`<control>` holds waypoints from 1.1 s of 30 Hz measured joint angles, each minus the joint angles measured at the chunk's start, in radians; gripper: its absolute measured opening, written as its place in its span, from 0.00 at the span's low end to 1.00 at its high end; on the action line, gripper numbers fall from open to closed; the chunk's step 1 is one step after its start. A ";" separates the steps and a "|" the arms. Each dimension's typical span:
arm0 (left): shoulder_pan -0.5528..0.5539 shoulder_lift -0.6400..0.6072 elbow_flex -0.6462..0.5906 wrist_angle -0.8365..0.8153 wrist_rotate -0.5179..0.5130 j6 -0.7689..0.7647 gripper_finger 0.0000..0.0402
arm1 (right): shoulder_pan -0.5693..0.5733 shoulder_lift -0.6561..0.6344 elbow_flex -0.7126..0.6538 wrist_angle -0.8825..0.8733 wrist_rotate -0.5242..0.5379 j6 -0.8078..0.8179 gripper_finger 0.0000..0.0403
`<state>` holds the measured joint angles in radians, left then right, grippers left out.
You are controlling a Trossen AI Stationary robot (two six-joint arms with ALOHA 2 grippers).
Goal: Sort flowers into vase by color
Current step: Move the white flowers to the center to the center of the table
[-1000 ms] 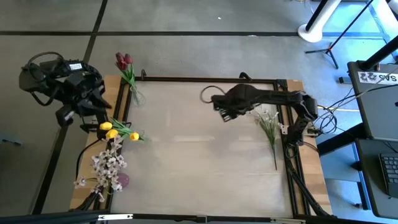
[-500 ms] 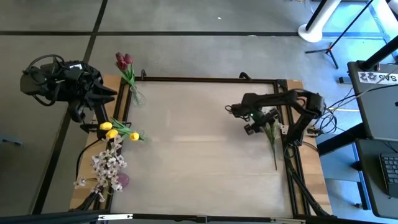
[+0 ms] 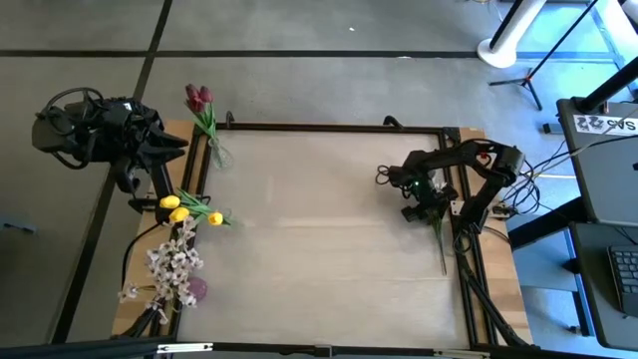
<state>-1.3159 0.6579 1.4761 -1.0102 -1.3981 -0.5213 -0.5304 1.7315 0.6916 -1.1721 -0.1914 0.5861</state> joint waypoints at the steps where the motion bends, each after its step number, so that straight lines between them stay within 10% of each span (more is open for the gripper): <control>1: 0.000 0.000 0.000 0.000 -0.007 0.000 0.28 | -0.007 0.001 0.000 0.004 -0.003 -0.019 0.39; 9: 0.000 0.000 0.000 0.031 -0.018 -0.007 0.28 | 0.027 0.002 0.045 0.024 0.004 -0.034 0.03; 20: 0.000 0.003 0.000 0.080 0.142 0.007 0.28 | 0.328 -0.158 0.459 0.108 0.201 0.165 0.02; 33: 0.000 0.079 0.000 0.080 0.162 0.000 0.28 | 0.734 -0.097 0.617 0.851 0.446 0.482 0.02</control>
<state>-1.3159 0.7371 1.4757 -0.9302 -1.2365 -0.5209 0.2035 1.6344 1.3090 -0.3208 0.2548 1.0676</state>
